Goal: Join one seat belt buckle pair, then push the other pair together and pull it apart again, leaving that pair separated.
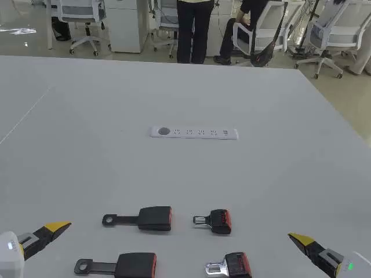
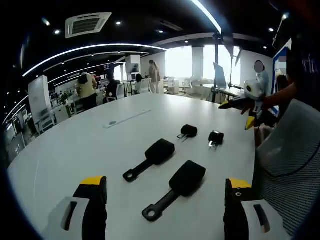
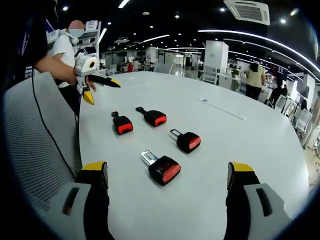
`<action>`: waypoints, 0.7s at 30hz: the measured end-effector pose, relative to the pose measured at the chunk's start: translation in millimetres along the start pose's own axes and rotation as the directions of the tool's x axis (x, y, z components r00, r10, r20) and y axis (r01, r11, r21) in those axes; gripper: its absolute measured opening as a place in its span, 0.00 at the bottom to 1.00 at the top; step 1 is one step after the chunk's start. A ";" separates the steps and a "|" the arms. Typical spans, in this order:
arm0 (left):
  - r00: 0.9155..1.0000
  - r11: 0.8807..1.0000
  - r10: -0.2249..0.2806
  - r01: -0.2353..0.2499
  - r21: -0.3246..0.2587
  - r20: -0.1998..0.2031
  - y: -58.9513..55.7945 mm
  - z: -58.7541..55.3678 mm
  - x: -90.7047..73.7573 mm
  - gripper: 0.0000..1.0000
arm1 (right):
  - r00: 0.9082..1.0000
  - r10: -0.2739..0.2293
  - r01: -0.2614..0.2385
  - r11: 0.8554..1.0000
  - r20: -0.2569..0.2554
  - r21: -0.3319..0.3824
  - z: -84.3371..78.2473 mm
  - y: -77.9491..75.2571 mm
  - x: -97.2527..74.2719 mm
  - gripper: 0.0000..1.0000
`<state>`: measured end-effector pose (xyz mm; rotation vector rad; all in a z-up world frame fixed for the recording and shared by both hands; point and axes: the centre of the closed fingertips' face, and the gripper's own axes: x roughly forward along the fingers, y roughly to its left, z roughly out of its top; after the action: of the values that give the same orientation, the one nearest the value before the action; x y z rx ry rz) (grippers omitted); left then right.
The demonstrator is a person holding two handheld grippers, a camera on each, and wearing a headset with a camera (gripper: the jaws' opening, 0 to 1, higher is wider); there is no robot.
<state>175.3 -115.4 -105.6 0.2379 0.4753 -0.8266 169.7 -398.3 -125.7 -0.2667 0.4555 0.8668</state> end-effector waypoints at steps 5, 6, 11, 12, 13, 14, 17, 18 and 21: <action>1.000 1.000 0.000 0.000 0.002 0.004 -0.3 0.4 -0.1 1.00 | 1.000 0.003 -0.003 1.000 0.000 0.000 -1.2 0.1 1.0 0.99; 1.000 1.000 0.001 -0.001 0.002 0.006 -0.2 0.6 -0.3 1.00 | 1.000 0.004 -0.004 1.000 0.001 0.000 -1.2 0.4 1.2 0.99; 1.000 1.000 0.002 -0.002 0.000 0.009 0.2 0.4 -1.2 1.00 | 1.000 0.007 -0.007 1.000 0.002 -0.003 0.2 1.0 2.1 0.99; 1.000 1.000 0.000 0.000 0.000 0.009 -0.1 0.5 -1.4 1.00 | 1.000 0.008 -0.008 1.000 0.002 -0.003 0.2 0.8 2.2 0.99; 1.000 1.000 -0.001 0.001 0.000 0.010 -0.4 0.7 -1.5 1.00 | 1.000 0.008 -0.008 1.000 0.001 -0.004 0.1 0.7 2.2 0.99; 1.000 1.000 -0.002 0.002 0.001 0.011 -0.7 1.0 -1.7 1.00 | 1.000 0.009 -0.009 1.000 0.002 -0.004 0.4 0.7 2.3 0.99; 1.000 1.000 -0.002 0.002 0.002 0.009 -0.8 0.7 -1.5 1.00 | 1.000 0.009 -0.009 1.000 0.002 -0.005 0.7 0.4 2.0 0.99; 1.000 1.000 -0.003 0.003 0.004 0.008 -0.9 0.5 -1.4 1.00 | 1.000 0.008 -0.008 1.000 0.002 -0.005 0.7 0.3 1.7 0.99; 1.000 1.000 -0.007 0.007 0.008 0.009 -2.1 1.1 -0.9 1.00 | 1.000 0.007 -0.007 1.000 0.001 -0.006 1.7 0.9 0.9 0.99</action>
<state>173.5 -116.6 -104.3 0.2397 0.4649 -0.8364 170.0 -396.4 -124.6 -0.2705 0.4526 0.8757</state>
